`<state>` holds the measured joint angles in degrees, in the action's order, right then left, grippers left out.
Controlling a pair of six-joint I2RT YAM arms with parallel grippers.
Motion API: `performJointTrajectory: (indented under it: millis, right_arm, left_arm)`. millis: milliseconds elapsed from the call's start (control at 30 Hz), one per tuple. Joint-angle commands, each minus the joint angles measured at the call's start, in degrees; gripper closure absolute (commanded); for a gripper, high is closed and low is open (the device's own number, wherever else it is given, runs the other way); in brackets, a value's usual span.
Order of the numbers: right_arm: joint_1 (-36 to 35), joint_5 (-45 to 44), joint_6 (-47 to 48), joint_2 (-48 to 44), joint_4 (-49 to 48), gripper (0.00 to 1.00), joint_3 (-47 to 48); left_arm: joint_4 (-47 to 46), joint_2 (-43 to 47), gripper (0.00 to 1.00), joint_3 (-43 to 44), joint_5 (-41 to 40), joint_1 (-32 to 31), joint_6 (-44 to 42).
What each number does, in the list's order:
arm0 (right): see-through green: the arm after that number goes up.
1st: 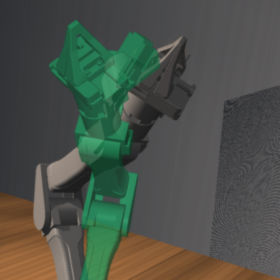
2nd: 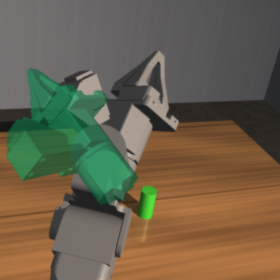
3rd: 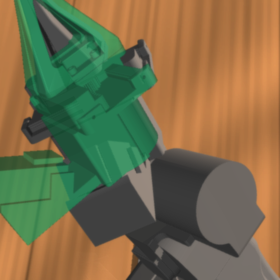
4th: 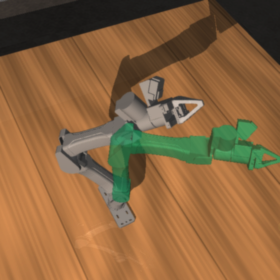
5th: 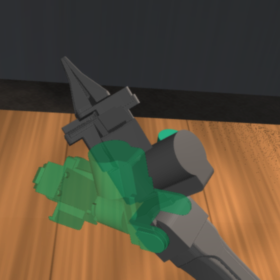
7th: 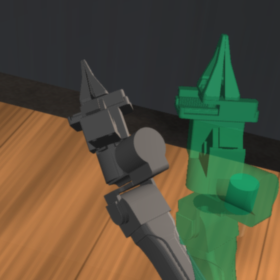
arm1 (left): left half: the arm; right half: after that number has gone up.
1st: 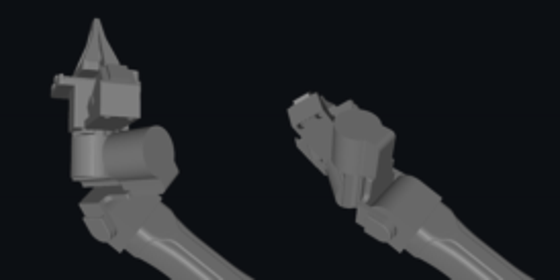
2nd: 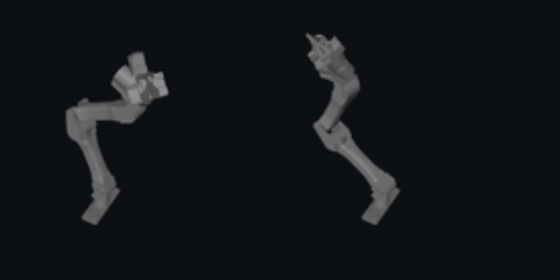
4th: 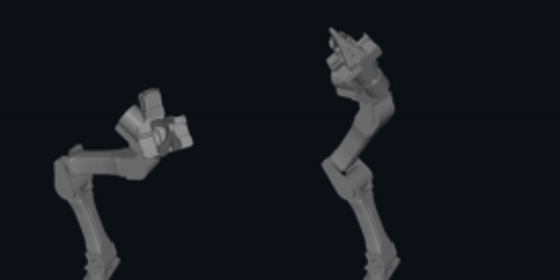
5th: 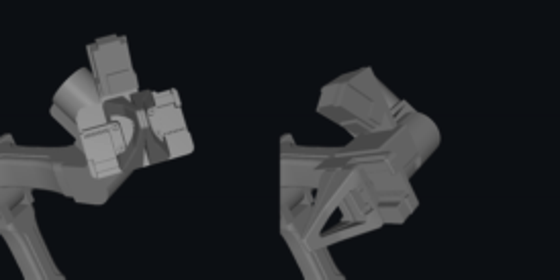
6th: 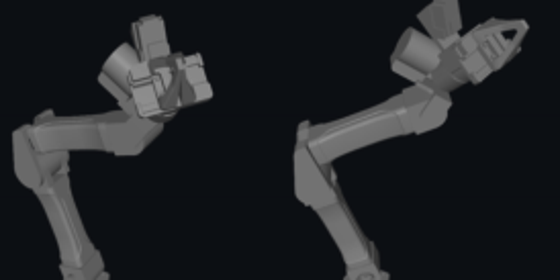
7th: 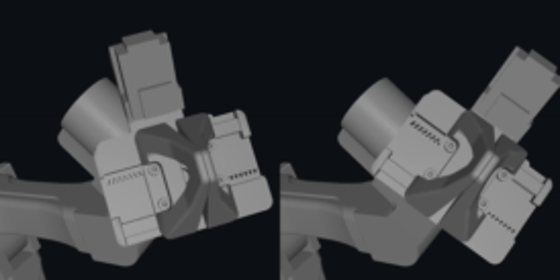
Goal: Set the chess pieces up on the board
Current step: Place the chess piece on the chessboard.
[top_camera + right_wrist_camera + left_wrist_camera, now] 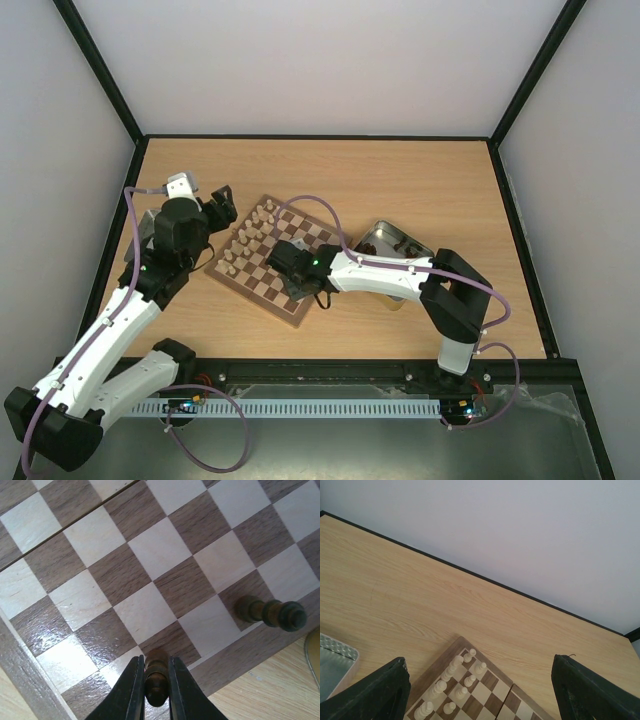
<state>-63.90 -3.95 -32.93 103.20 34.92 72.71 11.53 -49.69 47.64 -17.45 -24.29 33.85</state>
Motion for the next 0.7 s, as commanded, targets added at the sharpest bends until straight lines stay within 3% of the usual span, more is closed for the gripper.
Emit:
performJointTrajectory:
  millis: [0,400,667]
  right_arm:
    - [-0.4,-4.6,-1.3,0.2,1.5,0.90,0.0]
    - [-0.3,-5.3,-0.9,0.8,0.6,0.88,-1.1]
    - [-0.2,-5.2,-0.1,0.1,-0.5,0.73,-1.2]
  left_arm:
    - [-0.3,0.0,0.21,0.5,-0.8,0.4,-0.3]
    - [0.0,0.0,0.21,0.4,-0.8,0.4,0.0]
    - [0.1,0.0,0.22,0.6,-0.1,0.4,-0.5]
